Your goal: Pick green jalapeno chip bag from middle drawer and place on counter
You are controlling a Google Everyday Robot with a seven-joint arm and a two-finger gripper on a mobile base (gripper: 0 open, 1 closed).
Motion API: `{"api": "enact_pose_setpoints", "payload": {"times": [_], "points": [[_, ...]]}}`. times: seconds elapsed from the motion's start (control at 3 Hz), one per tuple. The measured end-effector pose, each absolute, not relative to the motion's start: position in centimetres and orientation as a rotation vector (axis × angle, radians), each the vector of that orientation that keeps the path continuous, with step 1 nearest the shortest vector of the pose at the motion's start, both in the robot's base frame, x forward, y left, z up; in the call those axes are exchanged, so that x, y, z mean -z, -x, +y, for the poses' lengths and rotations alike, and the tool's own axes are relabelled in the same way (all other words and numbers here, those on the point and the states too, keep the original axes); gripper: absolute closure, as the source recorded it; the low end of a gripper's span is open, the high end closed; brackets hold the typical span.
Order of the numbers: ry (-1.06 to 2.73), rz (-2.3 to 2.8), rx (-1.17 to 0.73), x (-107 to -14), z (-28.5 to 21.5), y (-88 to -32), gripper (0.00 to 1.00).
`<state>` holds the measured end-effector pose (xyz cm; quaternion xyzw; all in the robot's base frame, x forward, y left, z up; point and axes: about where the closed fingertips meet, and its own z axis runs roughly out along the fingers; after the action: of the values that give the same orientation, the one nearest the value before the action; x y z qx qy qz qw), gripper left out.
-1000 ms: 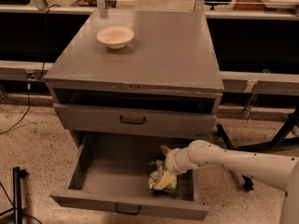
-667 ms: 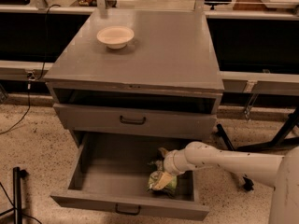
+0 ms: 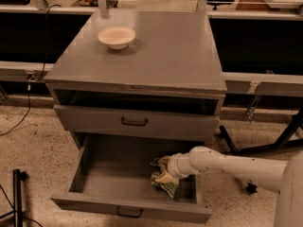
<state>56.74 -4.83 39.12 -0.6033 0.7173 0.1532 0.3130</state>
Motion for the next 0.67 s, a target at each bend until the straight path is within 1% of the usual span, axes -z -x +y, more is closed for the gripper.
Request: {"api": "enact_pose_setpoints", "payload": {"times": [0.67], "points": [[1.576, 1.776, -0.362, -42.9, -4.4, -56.2, 0.93]]}}
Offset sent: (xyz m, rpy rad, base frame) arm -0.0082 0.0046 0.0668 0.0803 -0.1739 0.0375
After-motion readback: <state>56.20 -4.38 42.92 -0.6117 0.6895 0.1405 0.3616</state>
